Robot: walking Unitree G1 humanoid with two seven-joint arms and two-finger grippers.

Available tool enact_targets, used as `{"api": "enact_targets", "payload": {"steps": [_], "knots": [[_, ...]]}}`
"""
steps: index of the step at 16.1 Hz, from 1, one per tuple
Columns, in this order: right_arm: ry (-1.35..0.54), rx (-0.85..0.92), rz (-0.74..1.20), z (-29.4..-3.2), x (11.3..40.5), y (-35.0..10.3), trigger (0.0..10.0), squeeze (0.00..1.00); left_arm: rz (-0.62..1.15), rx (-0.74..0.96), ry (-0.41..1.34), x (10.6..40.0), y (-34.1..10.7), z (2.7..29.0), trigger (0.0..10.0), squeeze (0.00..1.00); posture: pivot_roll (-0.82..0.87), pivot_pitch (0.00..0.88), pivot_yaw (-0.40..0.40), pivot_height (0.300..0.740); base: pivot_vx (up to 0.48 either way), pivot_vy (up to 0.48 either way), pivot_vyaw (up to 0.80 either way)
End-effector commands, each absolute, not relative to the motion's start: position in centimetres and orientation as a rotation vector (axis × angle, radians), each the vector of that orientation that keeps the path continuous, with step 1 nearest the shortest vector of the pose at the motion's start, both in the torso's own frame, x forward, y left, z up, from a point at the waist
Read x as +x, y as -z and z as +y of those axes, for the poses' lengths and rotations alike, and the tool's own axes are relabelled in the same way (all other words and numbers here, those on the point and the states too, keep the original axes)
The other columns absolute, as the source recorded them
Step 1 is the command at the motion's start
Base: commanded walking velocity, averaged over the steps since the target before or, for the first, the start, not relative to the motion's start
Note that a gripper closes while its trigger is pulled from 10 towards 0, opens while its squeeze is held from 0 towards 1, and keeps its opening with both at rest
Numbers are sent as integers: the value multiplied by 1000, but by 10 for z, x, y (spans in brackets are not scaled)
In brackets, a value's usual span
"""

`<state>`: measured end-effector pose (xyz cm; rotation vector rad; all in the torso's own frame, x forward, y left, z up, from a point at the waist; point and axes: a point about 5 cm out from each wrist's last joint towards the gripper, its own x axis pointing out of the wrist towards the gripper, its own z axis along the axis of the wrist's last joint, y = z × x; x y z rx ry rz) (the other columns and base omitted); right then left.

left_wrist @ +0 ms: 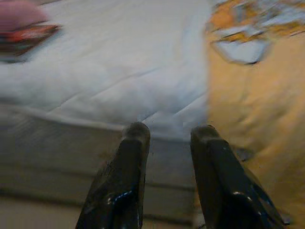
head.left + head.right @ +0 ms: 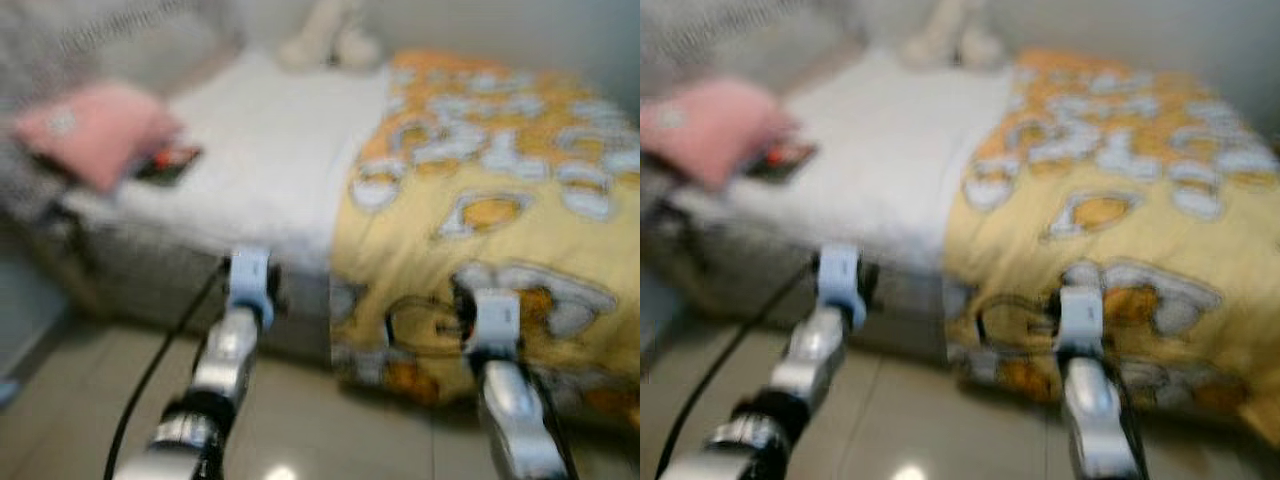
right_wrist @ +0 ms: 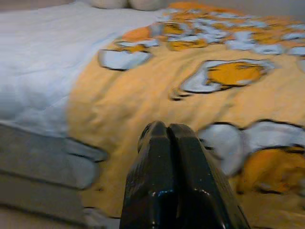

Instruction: Clean up the room

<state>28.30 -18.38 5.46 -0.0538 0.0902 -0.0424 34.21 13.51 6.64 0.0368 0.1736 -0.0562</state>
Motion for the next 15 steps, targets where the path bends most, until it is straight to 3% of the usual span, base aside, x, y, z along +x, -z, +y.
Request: {"api": "enact_targets", "payload": {"steps": [1,15], "knots": [[41,-50,81,-183,284,-56,10000,0,197,44,30,339,-61,137,10000,0,60,0,48,740,0,-461,513],[-50,-40,98,-167,291,-53,10000,0,202,29,2,335,-57,130,10000,0,93,0,27,740,0,-456,491]]}}
